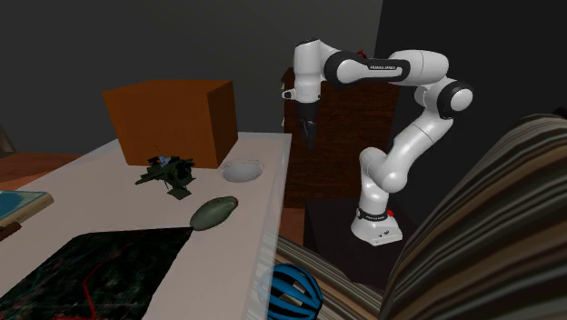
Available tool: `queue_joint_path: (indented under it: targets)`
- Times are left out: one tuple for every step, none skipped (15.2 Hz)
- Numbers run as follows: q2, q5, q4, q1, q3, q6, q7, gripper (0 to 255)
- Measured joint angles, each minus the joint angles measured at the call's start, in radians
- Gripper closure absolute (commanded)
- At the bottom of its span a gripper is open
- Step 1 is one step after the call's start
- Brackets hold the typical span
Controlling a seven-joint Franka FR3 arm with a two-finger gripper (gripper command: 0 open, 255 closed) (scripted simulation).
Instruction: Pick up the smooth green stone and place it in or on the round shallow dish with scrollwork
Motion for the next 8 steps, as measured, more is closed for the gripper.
queue_joint_path:
  targets:
    - [0.0, 0.0, 0.0, 0.0, 0.0, 0.0, 0.0, 0]
    - [0.012, 0.004, 0.006, 0.003, 0.003, 0.007, 0.002, 0]
    - [0.037, 0.011, 0.019, 0.008, 0.01, 0.018, 0.008, 0]
    - [0.065, 0.021, 0.034, 0.015, 0.022, 0.031, 0.018, 0]
    - [0.102, 0.029, 0.058, 0.021, 0.03, 0.045, 0.024, 0]
    - [0.137, 0.037, 0.073, 0.027, 0.04, 0.064, 0.032, 0]
    - [0.164, 0.042, 0.088, 0.031, 0.045, 0.076, 0.034, 0]
    - [0.198, 0.048, 0.112, 0.036, 0.052, 0.088, 0.039, 0]
